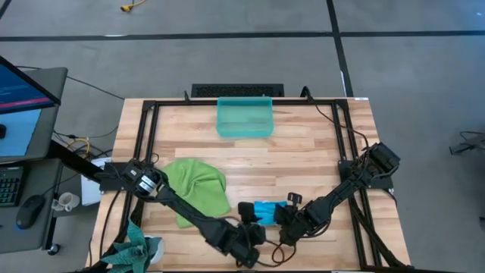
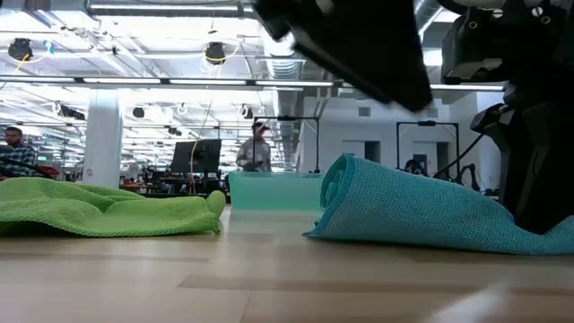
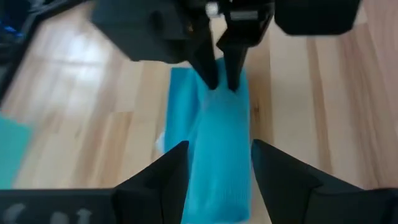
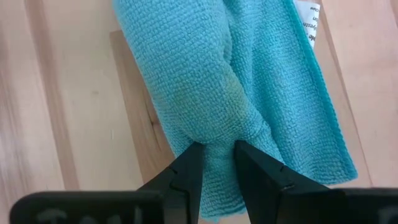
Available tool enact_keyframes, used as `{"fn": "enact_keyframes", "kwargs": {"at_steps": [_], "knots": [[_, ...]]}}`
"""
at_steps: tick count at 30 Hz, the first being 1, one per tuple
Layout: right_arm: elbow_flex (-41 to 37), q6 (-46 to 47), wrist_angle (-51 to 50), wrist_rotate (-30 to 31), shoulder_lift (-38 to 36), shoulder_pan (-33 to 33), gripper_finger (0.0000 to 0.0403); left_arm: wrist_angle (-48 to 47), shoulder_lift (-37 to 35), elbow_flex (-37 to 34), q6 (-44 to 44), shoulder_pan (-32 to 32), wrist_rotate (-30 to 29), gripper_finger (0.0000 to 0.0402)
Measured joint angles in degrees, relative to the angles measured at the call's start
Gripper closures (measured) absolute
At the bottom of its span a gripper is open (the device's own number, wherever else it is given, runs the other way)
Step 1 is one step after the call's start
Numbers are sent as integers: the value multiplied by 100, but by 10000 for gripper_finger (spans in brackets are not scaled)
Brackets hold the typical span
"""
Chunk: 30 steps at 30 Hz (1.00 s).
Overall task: Roll microfiber towels into tight, uniform cylinder then place into a basket
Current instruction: Roll the blue microfiber cloth
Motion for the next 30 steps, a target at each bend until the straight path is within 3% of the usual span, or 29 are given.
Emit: {"fn": "enact_keyframes", "kwargs": {"at_steps": [9, 14, 30], "knots": [[-4, -42, 21, 17, 4, 2, 285, 1921, 8, -831, 447, 401, 232, 236], [-4, -42, 26, 22, 7, 4, 285, 2426, 7, -1141, 448, 501, 547, 236], [-7, -42, 80, 36, 11, 4, 285, 2450, -14, -1825, -471, 529, 811, 236]]}}
